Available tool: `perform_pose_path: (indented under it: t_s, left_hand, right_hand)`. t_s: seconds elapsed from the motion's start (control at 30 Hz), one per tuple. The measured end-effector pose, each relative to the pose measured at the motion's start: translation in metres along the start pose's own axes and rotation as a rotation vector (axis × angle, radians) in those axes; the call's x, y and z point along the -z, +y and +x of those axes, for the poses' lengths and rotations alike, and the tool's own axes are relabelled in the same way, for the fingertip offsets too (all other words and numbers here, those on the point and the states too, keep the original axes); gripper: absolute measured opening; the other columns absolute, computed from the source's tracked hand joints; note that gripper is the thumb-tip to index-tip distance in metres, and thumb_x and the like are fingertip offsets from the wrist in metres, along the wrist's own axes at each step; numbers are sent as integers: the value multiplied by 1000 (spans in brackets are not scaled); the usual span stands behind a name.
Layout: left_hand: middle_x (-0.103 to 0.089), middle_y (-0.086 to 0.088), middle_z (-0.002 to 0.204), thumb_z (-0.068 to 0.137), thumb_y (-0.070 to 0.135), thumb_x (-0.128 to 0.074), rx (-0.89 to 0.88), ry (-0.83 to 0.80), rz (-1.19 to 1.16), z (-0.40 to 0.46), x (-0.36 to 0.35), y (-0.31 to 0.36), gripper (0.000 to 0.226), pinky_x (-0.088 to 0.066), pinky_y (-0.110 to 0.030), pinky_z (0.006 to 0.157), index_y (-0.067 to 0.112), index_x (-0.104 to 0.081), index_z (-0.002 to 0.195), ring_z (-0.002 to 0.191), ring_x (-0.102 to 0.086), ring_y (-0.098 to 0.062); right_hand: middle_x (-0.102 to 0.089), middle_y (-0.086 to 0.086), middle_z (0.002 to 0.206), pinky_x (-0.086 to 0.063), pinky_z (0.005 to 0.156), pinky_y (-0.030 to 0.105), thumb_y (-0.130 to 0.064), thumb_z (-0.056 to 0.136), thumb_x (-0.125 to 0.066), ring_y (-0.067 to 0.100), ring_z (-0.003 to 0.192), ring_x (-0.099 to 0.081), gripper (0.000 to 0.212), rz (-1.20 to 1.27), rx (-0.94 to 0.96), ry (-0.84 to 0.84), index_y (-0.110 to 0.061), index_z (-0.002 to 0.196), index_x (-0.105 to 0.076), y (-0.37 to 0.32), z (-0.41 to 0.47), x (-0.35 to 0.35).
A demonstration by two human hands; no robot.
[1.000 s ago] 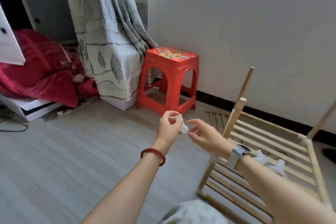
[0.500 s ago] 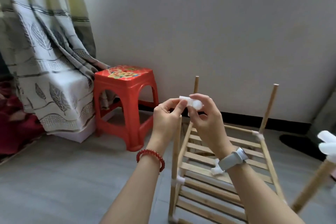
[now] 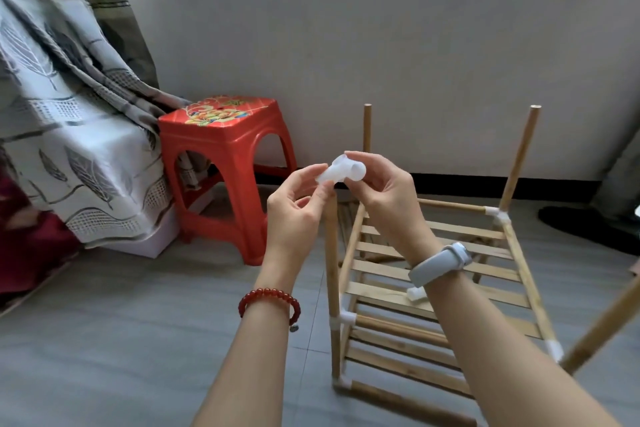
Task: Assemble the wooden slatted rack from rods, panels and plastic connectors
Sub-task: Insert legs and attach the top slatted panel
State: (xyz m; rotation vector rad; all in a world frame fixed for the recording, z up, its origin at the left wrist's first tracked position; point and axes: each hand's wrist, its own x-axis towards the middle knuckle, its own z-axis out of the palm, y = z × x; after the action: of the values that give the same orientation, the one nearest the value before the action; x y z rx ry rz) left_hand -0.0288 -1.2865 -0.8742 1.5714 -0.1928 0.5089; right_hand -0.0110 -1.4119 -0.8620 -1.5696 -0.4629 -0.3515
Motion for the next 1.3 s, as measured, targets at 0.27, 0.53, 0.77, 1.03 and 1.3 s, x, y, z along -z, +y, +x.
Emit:
perform_pose_path:
  t_s: [0.27, 0.53, 0.77, 1.03, 1.3]
  left_hand:
    - [-70, -1, 101, 83, 16, -67, 69, -88, -57, 7, 7, 2, 18, -53, -24, 84, 19, -63, 100, 95, -67, -12]
    - [-71, 0, 100, 81, 16, -70, 132, -76, -101, 8, 5, 0, 30, -54, -33, 86, 29, -58, 105, 95, -67, -16]
    - [-71, 2, 98, 67, 32, -76, 146, -117, -72, 9, 14, 2, 43, -53, -26, 81, 29, -58, 105, 94, -68, -15]
    - [-72, -1, 92, 82, 17, -69, 29, -86, -47, 5, 11, 8, 19, -54, -24, 80, 23, -64, 100, 89, -69, -14]
    - [-70, 7, 86, 82, 36, -63, -53, 52, 22, 5, 12, 15, 14, -55, -26, 77, 29, -65, 93, 83, -66, -11]
  right_hand:
    - [-58, 10, 118, -53, 85, 30, 4, 91, -52, 24, 103, -60, 35, 11, 2, -46, -25, 108, -59, -3, 8, 1]
    - [-62, 4, 118, -53, 85, 28, -6, 95, -44, 14, 104, -60, 30, 70, -84, -44, -26, 113, -59, -3, 7, 1]
    - [-58, -5, 126, -49, 86, 27, -32, 95, -48, 10, 114, -55, 29, 3, -70, -173, -28, 123, -56, -8, 6, 9]
    - [-54, -2, 126, -51, 88, 32, -24, 96, -47, 11, 107, -57, 25, -210, 45, -165, -22, 120, -56, -13, 9, 10]
    - [-61, -12, 75, -47, 66, 11, -47, 85, -38, -5, 70, -60, 38, -281, 103, -81, -18, 87, -61, -9, 4, -1]
